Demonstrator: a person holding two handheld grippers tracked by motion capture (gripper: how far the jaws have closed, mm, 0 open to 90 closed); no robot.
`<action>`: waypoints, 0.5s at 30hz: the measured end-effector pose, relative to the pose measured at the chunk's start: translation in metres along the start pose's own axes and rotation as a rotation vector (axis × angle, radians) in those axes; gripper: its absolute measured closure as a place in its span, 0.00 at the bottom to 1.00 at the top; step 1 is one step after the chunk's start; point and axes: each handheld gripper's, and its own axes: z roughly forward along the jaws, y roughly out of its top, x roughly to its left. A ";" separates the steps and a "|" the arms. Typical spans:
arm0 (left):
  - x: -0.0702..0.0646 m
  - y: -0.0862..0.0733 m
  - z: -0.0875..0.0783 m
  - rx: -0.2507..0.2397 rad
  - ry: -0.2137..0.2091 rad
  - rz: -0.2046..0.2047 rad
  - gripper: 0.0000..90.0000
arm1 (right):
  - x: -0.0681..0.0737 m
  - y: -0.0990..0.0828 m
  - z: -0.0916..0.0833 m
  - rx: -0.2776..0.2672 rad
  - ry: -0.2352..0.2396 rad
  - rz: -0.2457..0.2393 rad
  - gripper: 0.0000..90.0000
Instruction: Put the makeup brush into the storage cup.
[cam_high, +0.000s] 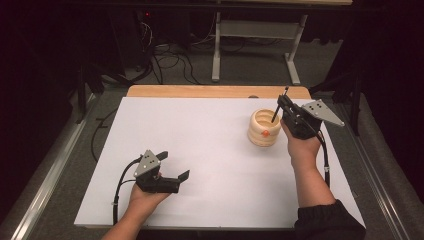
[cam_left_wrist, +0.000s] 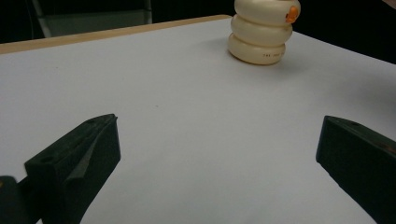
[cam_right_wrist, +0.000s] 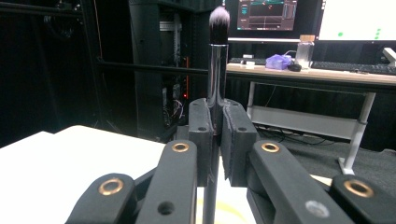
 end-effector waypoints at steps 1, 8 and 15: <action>0.000 0.000 0.000 0.000 0.000 0.000 0.01 | 0.000 0.000 0.001 0.002 0.003 0.001 0.95; 0.000 0.000 0.000 0.000 0.000 0.001 0.01 | 0.000 -0.003 0.006 0.019 0.000 0.004 0.95; 0.000 0.000 0.000 0.000 -0.001 0.001 0.01 | 0.000 -0.007 0.010 0.038 0.002 0.003 0.95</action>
